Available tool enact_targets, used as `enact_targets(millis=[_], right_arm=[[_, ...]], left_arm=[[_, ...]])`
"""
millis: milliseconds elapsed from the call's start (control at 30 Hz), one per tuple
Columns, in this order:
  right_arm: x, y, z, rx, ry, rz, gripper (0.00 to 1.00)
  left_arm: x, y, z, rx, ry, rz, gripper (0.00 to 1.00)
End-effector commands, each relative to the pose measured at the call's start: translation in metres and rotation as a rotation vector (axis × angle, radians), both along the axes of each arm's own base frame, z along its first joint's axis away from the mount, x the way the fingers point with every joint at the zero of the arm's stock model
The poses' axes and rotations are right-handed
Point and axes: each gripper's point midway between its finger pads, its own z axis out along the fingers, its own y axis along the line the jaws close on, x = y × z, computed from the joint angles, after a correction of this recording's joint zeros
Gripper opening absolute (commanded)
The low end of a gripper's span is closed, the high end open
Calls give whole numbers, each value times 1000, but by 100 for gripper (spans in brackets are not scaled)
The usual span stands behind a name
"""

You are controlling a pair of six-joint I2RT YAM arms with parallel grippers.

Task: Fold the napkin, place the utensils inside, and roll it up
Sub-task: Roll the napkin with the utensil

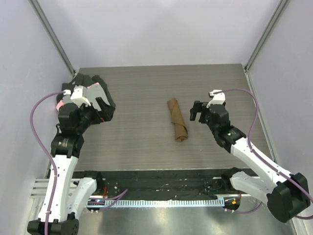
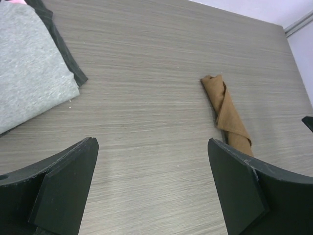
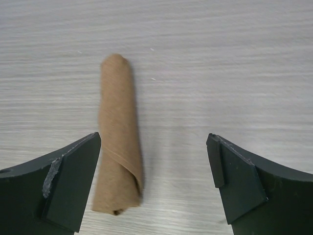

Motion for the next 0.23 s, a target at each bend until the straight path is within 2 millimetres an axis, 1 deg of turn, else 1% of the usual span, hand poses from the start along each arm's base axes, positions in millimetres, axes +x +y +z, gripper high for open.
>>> enact_targets(millis=[0, 33, 100, 200], right_arm=[[3, -21, 17, -6, -109, -96, 100], [1, -22, 18, -6, -115, -100, 100], [-2, -25, 13, -12, -111, -108, 100], [-3, -27, 11, -14, -109, -116, 100]], left_arm=[[2, 8, 3, 31, -65, 28, 100], [2, 8, 4, 34, -72, 29, 100], [2, 9, 6, 38, -77, 36, 100], [3, 12, 6, 40, -75, 51, 100]])
